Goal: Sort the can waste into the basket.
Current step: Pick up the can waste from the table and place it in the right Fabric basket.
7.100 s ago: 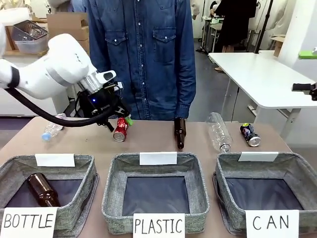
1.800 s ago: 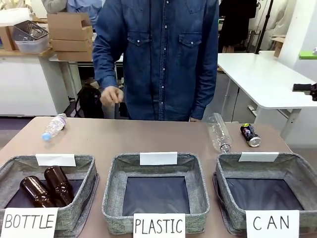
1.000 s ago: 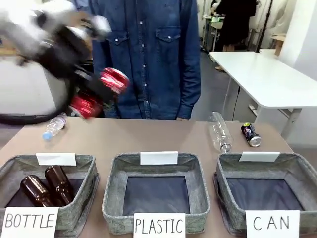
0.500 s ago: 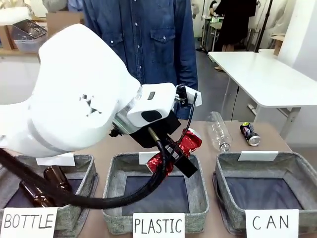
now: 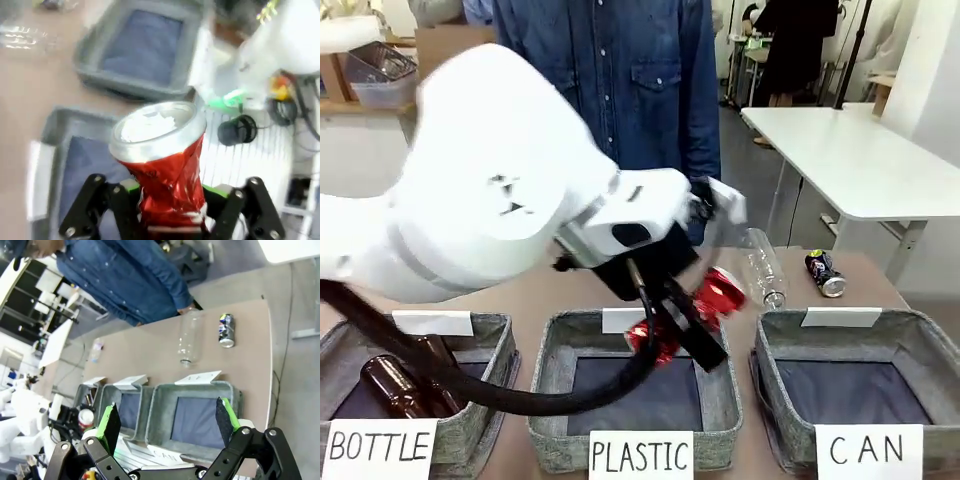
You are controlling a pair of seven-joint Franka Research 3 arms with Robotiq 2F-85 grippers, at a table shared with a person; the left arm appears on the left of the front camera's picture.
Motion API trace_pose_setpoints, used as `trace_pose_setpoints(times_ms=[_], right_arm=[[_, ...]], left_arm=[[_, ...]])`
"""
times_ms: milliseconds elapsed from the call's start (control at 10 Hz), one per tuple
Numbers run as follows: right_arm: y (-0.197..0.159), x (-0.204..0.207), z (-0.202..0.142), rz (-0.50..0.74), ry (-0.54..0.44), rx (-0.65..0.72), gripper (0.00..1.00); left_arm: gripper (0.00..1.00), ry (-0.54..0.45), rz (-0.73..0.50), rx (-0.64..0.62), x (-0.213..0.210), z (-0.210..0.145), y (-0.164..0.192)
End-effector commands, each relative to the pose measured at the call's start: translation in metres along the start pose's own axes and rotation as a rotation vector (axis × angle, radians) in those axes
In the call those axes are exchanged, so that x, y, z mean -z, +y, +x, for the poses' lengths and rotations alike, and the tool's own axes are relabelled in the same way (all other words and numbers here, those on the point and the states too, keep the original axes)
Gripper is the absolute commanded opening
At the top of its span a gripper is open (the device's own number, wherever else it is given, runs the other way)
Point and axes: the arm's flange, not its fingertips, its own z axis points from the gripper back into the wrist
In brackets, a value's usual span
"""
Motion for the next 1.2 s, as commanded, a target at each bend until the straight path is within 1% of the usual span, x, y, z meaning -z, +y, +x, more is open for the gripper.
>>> trace_pose_setpoints(times_ms=[0, 100, 200, 300, 400, 500, 600, 800, 1100], right_arm=[[0.002, -0.002, 0.002, -0.009, 0.007, 0.017, 1.0], [0.002, -0.002, 0.002, -0.009, 0.007, 0.017, 1.0], [0.002, -0.002, 0.002, -0.009, 0.007, 0.017, 1.0], [0.002, -0.002, 0.002, -0.009, 0.007, 0.017, 1.0], [0.002, -0.002, 0.002, -0.009, 0.007, 0.017, 1.0], [0.002, -0.002, 0.002, -0.009, 0.007, 0.017, 1.0], [0.002, -0.002, 0.002, -0.009, 0.007, 0.017, 1.0], [0.002, -0.002, 0.002, -0.009, 0.007, 0.017, 1.0], [0.002, -0.002, 0.002, -0.009, 0.007, 0.017, 1.0]], left_arm=[[0.0, 0.075, -0.391, 0.503, 0.045, 0.077, 0.028], [0.0, 0.131, -0.457, 0.618, 0.067, 0.111, 0.02], [0.0, 0.185, -0.457, 0.659, 0.087, 0.133, 0.014], [0.0, 0.239, -0.469, 0.637, 0.104, 0.143, 0.017], [0.0, 0.236, -0.486, 0.607, 0.117, 0.147, 0.022], [0.0, 0.207, -0.502, 0.582, 0.122, 0.146, 0.024], [0.0, 0.177, -0.475, 0.547, 0.127, 0.147, 0.026], [0.0, 0.094, -0.35, 0.491, 0.13, 0.153, 0.025], [0.0, 0.065, -0.193, 0.457, 0.14, 0.161, 0.029]])
